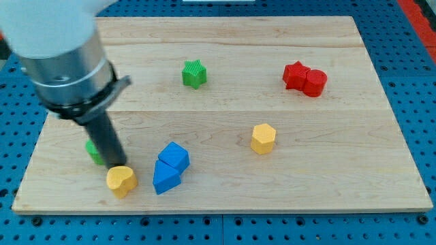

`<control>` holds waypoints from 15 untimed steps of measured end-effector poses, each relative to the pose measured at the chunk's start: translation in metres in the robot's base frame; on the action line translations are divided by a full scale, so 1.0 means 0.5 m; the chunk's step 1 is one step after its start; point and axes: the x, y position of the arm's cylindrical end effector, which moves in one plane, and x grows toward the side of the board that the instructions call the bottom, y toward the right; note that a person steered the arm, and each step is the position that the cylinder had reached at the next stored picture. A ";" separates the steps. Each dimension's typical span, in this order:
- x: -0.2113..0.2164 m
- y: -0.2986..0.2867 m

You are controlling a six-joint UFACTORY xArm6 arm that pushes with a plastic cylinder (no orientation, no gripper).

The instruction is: Drag the green star into the green circle

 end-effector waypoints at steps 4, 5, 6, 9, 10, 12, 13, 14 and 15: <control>-0.179 0.260; -0.280 0.326; -0.322 0.281; -0.364 0.206; -0.364 0.110; -0.364 0.070; -0.364 0.067; -0.387 0.090; -0.457 0.125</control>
